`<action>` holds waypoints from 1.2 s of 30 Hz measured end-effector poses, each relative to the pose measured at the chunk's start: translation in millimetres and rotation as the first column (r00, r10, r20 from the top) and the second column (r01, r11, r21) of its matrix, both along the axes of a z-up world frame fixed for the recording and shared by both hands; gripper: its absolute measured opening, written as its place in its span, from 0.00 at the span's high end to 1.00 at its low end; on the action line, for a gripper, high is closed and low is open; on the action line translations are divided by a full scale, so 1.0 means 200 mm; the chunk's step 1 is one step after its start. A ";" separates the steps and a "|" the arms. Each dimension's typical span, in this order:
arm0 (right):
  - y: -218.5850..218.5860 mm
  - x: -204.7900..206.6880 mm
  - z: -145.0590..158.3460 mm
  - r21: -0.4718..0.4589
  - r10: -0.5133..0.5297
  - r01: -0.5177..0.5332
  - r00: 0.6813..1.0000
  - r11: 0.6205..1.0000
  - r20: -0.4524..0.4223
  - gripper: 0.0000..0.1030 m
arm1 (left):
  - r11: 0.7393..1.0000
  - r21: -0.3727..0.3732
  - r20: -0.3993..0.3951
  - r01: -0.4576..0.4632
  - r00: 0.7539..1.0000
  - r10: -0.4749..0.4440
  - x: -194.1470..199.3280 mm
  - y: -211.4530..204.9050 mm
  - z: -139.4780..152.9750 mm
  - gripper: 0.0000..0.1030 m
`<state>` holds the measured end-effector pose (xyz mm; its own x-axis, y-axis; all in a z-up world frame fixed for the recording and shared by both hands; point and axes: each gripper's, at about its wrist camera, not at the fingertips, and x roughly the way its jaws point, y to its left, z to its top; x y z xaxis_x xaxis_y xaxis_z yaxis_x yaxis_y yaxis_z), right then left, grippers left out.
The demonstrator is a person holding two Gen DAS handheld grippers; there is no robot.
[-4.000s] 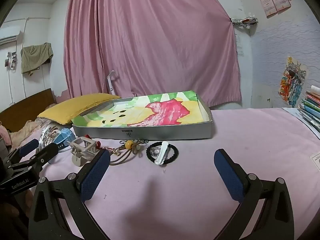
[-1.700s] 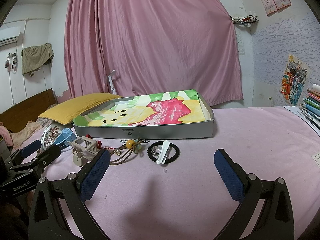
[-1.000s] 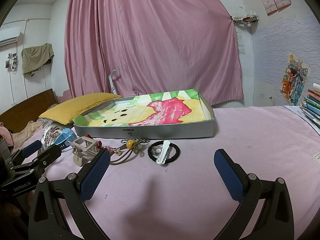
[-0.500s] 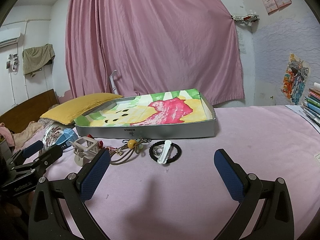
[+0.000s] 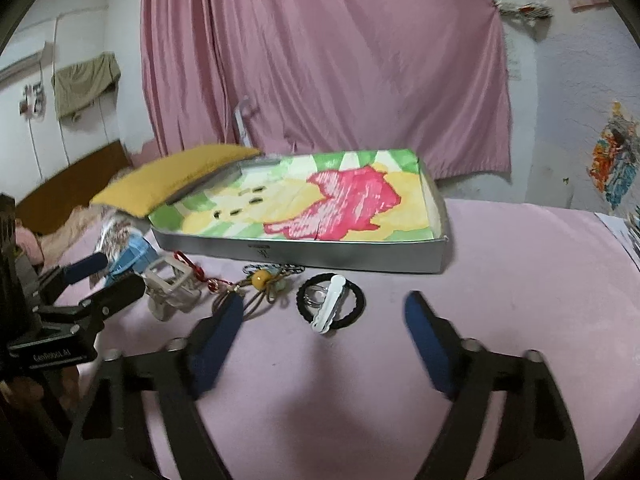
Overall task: Organize jewelry
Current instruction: 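Grasp the beige claw clip with the left tool while the right tool grasps the white hair clip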
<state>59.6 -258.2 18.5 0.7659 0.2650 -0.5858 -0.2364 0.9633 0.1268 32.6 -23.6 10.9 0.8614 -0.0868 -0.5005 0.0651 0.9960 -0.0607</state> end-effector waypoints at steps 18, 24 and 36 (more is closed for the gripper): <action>0.09 0.31 -0.13 -0.062 0.075 -0.091 0.970 0.994 -0.231 0.77 | 0.996 -0.059 -0.264 0.063 0.962 -0.076 0.30 0.01 -0.10 0.33; 0.13 0.34 -0.15 -0.103 0.077 -0.105 0.966 0.989 -0.246 0.86 | 0.995 -0.058 -0.311 0.078 0.946 -0.092 0.34 -0.01 -0.13 0.37; 0.07 0.19 -0.10 -0.012 0.110 -0.114 0.978 0.993 -0.178 0.89 | 0.990 -0.109 -0.296 0.088 0.948 -0.117 0.26 -0.01 -0.11 0.38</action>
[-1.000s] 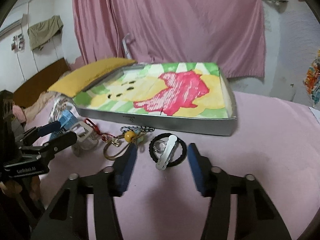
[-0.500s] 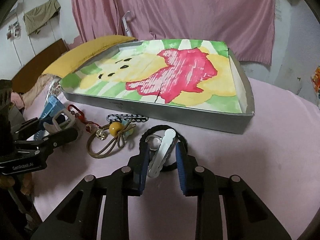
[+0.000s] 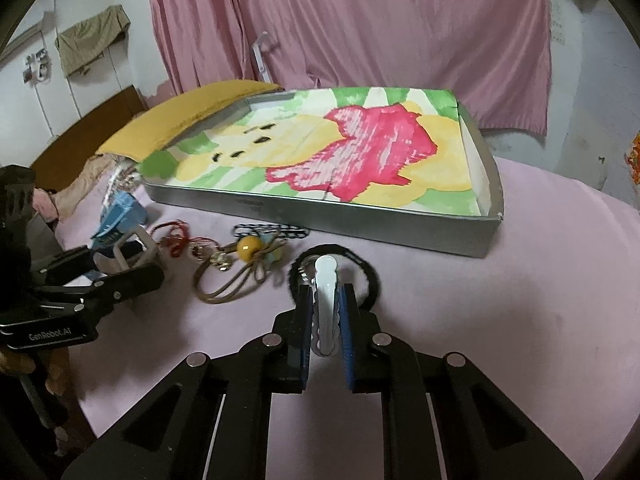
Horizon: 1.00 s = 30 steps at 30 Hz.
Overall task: Organize jewelry
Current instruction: 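Grasp the beige claw clip with the left tool while the right tool grasps the white hair clip, then carry both clips over the Pooh tray and open both tools to drop them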
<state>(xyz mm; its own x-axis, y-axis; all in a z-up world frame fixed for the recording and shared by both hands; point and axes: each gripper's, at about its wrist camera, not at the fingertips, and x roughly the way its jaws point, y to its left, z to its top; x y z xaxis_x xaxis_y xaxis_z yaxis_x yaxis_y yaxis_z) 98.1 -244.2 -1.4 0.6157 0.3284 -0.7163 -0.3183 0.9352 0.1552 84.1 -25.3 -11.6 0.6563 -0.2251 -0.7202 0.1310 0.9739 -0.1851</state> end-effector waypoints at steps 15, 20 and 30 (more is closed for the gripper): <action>0.10 0.01 0.26 0.114 -0.010 -0.025 0.954 0.993 0.299 0.89 | 0.998 -0.066 0.289 -0.024 0.956 0.042 -0.08 0.02 0.23 0.38; 0.20 0.13 0.31 0.124 -0.043 -0.008 0.916 0.992 0.399 0.89 | 0.996 -0.068 0.433 -0.061 0.897 0.085 0.02 0.05 0.33 0.38; 0.29 0.41 0.16 0.101 -0.050 0.028 0.974 0.995 0.223 0.89 | 0.984 -0.092 0.350 -0.152 0.920 0.175 0.36 0.13 0.32 0.38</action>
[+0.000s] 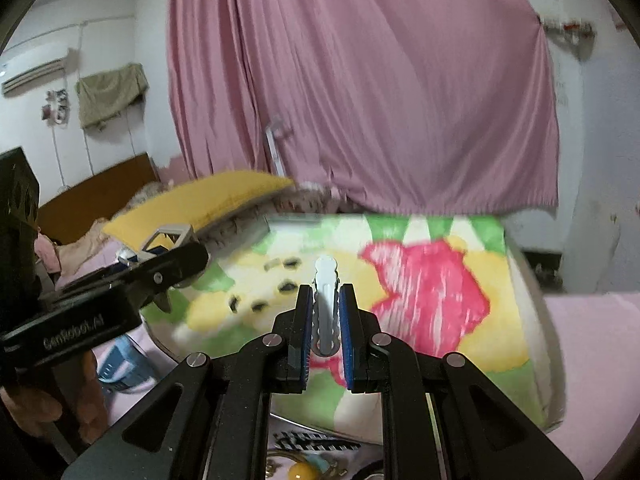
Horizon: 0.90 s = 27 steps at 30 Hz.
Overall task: Organize jewelry
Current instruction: 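Carry both clips over the Pooh tray and open both tools to drop them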
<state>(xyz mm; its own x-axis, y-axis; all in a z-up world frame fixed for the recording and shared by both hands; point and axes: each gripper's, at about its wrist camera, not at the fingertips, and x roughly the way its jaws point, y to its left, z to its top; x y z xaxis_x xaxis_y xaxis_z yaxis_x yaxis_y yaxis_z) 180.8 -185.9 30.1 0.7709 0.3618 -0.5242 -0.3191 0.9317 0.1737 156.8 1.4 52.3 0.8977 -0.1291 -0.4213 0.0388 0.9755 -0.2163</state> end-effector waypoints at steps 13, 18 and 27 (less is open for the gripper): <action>0.02 0.14 -0.17 -0.044 0.007 -0.018 0.974 0.999 -0.229 0.89 | 0.996 0.088 -0.337 0.032 0.942 -0.001 0.19 -0.06 -0.23 0.38; 0.01 0.16 -0.19 -0.028 0.007 -0.015 0.966 0.999 -0.259 0.88 | 0.996 0.074 -0.386 0.048 0.922 -0.016 0.22 -0.06 -0.26 0.38; -0.04 0.05 -0.13 -0.002 -0.006 0.006 0.986 1.000 -0.167 0.85 | 0.999 0.033 -0.347 0.028 0.938 -0.015 0.18 -0.03 -0.24 0.37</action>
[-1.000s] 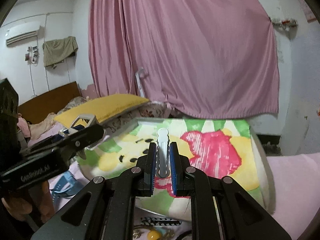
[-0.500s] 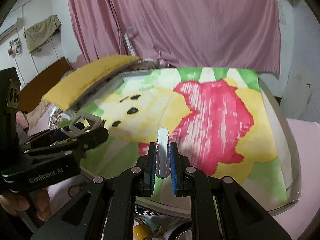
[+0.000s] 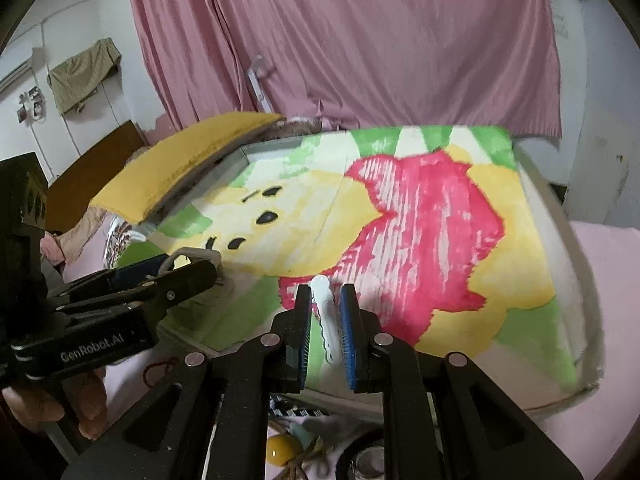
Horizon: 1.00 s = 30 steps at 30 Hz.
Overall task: Organize jewelry
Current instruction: 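Carry both clips over the Pooh tray and open both tools to drop them, then grasp and lift the blue smartwatch with the left tool while the right tool grasps the yellow-bead cord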
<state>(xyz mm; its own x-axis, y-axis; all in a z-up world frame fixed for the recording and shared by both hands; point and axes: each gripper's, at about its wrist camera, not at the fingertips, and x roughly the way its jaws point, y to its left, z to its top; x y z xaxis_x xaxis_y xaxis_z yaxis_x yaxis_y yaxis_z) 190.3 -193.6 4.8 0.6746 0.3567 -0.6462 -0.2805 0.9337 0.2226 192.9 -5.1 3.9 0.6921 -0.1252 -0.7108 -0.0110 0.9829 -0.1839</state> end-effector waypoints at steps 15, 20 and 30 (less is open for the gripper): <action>-0.14 -0.39 0.19 0.037 -0.106 0.100 0.947 0.994 0.303 0.23 | 0.994 0.006 0.296 -0.109 0.950 0.102 -0.41 0.06 0.21 0.02; -0.14 -0.52 0.21 0.022 -0.112 0.112 0.920 0.993 0.377 0.11 | 0.991 0.041 0.359 -0.130 0.927 0.107 -0.53 0.07 0.23 0.01; -0.05 -0.63 0.21 -0.097 -0.016 0.056 0.932 0.994 0.363 0.10 | 0.987 0.090 0.323 -0.130 0.942 0.094 -0.71 0.15 0.17 0.01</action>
<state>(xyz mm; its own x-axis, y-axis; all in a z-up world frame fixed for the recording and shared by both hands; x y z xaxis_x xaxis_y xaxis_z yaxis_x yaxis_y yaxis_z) 65.1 -203.0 46.0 0.8804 0.2717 -0.3886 -0.2894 0.9571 0.0136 51.5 25.3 37.2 0.8889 0.0316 -0.4570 -0.0806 0.9928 -0.0881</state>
